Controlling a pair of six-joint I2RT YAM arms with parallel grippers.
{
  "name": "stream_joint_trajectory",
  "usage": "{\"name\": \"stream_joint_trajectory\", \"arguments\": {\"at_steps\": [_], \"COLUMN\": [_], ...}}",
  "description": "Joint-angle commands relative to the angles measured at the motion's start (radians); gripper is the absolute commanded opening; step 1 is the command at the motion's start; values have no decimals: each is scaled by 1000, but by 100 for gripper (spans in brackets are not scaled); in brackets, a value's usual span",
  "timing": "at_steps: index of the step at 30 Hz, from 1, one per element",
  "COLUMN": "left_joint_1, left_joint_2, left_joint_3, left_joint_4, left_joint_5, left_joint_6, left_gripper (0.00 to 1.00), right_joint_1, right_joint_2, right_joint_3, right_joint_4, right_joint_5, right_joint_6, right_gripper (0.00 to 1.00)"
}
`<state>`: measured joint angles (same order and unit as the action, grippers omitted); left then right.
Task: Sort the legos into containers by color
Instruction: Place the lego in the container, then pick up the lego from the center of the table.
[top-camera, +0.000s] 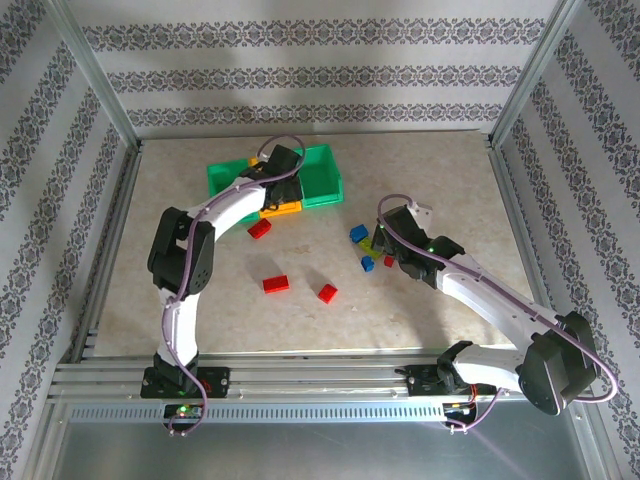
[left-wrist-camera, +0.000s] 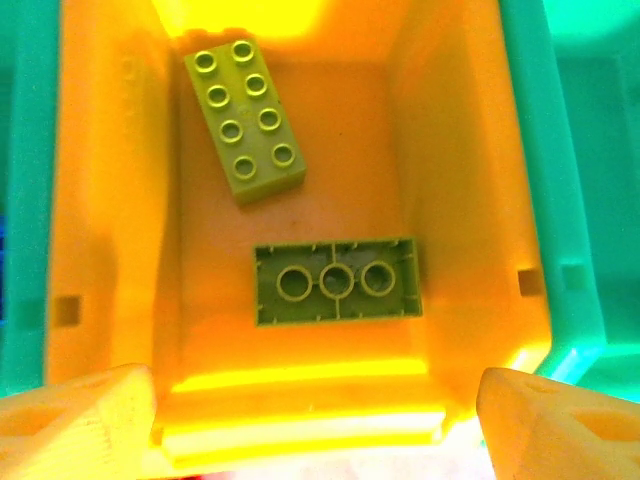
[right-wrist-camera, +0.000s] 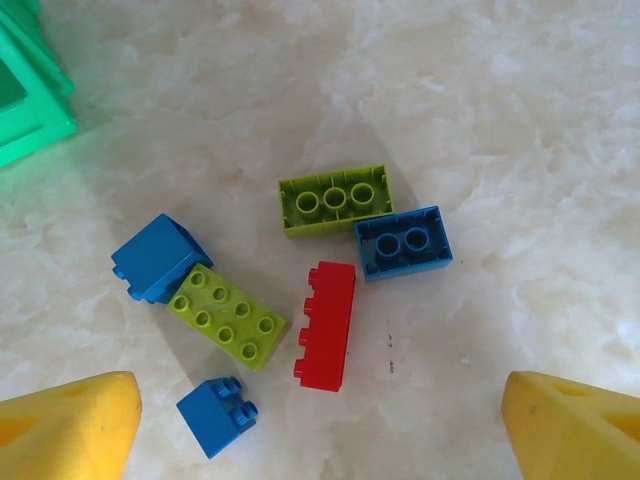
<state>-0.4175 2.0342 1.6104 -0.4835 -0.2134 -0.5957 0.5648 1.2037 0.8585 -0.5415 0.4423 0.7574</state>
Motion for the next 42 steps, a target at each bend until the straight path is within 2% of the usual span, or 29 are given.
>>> {"name": "stream_joint_trajectory", "arguments": {"at_steps": [1,3,6,7,15,20,25,31,42], "left_joint_1": [-8,-14,-17,-17,-17,-6,15,40,74], "left_joint_2": [-105,-155,-224,-251,-477,-611,-713,-751,-733], "left_joint_3": [-46,-86,-146,-168,-404,-554,-677,-719,-734], "left_joint_4": [11,29,40,46,94,108,148,154,181], "left_joint_5": [6,11,16,17,-47,-107,-110,-87,-33], "left_joint_6": [-30,-34,-42,-44,-57,-69,-78,-80,-100], "left_gripper": [84,85,98,100,100,100,100,100,100], "right_joint_1": [-6,-6,-6,-7,-50,-65,-71,-87,-117], "right_joint_2": [21,37,71,86,254,363,476,574,686], "right_joint_3": [-15,-12,0,6,121,202,289,356,411], "right_joint_4": [-3,-3,1,3,-16,-67,-113,-138,-143], "right_joint_5": [-12,-28,-54,-66,-258,-290,-304,-305,-349], "right_joint_6": [0,-6,-20,-29,-154,-237,-320,-381,-436], "right_gripper": [84,80,78,77,75,73,73,71,69]}}
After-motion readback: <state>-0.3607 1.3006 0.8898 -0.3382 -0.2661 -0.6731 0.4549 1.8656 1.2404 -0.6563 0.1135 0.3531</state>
